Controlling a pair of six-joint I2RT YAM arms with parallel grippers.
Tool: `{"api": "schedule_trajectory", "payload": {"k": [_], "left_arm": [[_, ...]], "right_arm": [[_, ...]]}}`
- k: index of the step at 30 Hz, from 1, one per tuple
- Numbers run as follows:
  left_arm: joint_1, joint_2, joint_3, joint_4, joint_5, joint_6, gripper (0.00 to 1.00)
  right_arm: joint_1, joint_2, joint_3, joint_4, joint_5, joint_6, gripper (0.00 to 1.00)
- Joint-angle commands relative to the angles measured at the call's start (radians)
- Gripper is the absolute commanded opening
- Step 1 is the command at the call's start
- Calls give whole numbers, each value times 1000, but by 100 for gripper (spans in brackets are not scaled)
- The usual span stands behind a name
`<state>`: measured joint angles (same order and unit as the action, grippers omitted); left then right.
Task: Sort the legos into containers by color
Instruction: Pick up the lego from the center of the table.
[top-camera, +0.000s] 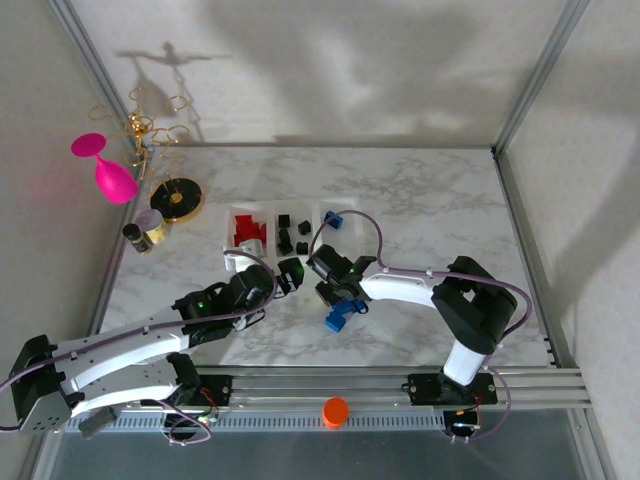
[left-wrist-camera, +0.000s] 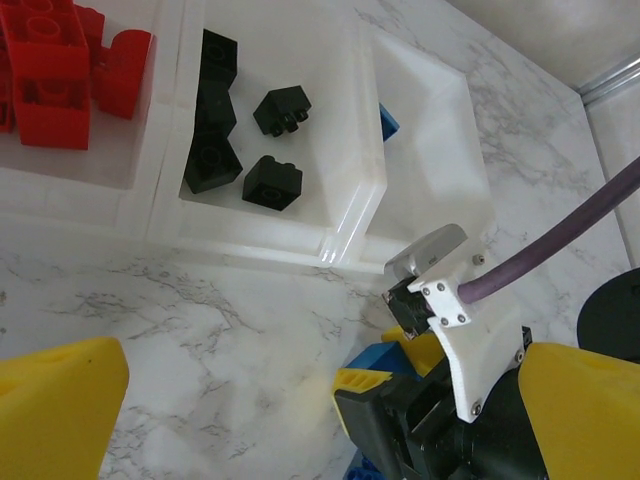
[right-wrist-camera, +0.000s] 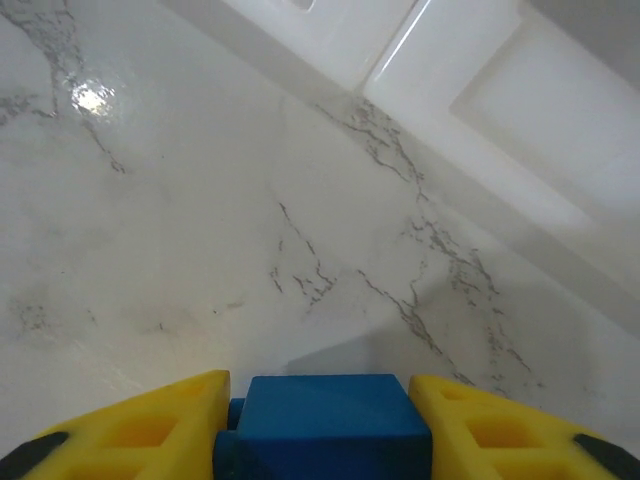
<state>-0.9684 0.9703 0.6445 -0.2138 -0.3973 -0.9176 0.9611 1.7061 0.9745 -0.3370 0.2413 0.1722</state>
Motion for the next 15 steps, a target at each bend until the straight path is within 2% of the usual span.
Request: {"api": "schedule_trajectory", "payload": {"k": [1, 8, 15], "left_arm": [[-9, -7, 42, -18, -16, 1, 100], [-5, -6, 98, -73, -79, 29, 100], [19, 10, 157, -70, -119, 85, 100]], "right_arm": [[10, -82, 27, -11, 15, 23, 43], [-33, -145, 118, -37, -4, 71, 45], [-126, -78, 199, 2, 31, 98, 44]]}}
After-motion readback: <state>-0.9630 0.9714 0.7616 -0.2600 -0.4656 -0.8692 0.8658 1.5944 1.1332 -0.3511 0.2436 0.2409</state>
